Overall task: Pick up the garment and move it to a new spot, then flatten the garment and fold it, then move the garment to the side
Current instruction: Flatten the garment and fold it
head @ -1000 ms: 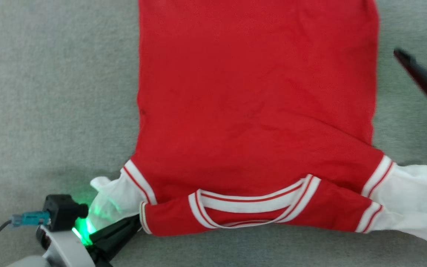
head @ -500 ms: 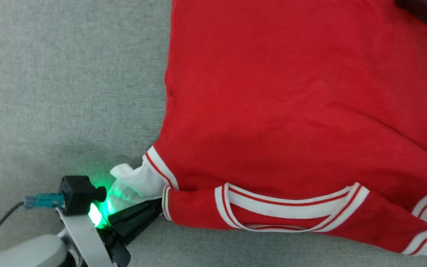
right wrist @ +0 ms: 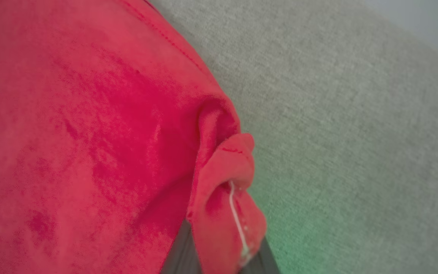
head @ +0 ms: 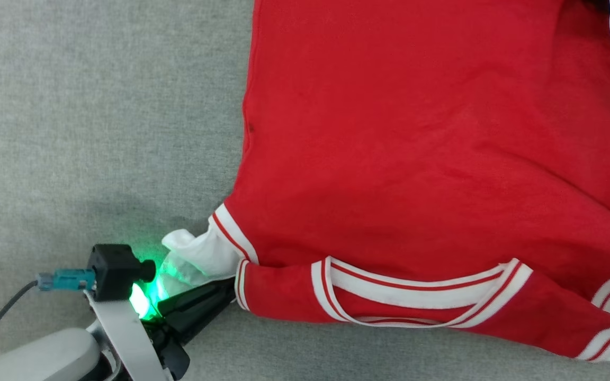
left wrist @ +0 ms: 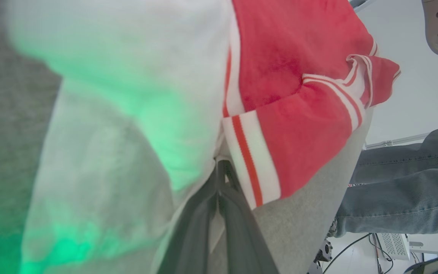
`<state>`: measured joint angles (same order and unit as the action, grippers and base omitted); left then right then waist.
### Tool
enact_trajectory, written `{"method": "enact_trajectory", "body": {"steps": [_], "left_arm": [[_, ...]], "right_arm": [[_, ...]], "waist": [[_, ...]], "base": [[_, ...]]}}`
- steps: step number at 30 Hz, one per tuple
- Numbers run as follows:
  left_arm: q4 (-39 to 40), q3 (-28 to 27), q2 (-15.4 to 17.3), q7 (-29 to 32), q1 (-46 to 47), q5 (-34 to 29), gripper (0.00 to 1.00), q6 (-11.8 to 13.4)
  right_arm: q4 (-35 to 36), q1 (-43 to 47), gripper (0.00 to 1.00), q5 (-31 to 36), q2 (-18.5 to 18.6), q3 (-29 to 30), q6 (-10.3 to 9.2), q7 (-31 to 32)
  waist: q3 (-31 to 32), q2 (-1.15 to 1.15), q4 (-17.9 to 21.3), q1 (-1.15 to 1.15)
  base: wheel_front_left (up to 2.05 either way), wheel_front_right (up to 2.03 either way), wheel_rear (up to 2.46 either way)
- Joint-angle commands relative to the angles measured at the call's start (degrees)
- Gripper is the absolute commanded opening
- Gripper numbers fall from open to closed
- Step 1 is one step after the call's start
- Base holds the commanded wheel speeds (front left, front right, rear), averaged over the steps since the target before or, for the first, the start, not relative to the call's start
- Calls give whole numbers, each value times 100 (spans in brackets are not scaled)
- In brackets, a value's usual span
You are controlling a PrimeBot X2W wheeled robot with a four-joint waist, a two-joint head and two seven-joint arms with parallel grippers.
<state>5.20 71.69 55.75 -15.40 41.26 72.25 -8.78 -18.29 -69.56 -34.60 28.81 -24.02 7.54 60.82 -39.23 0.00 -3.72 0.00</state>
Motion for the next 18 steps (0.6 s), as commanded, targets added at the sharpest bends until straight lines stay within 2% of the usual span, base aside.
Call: {"method": "enact_trajectory", "body": {"steps": [1,6,12,16,18], "left_arm": [[-683,-178,-458,87,235,186,0,236],[-557,-559,-328,35,36,222,0,225],[-548,-1276,-163,33,-705,29,0,178],[-528,-1668,-170,32,-1162,-122,0,156],[-511,-1864,-165,32,-1363,-177,0,150]], "right_arm": [[29,198,0,-76,107,-2,-10,-78],[720,919,0,-522,655,52,-10,-285],[1901,2527,0,-973,1265,425,-10,-279],[2700,3817,0,-1021,1333,856,-10,-287],[3045,4470,0,-1007,1231,1040,-10,-365]], "waist": [[245,0,147,0],[675,0,317,0],[1096,0,633,0],[1315,0,813,0],[1375,0,905,0]], "base": [[0,0,0],[0,0,0],[0,0,0],[0,0,0],[0,0,0]]}}
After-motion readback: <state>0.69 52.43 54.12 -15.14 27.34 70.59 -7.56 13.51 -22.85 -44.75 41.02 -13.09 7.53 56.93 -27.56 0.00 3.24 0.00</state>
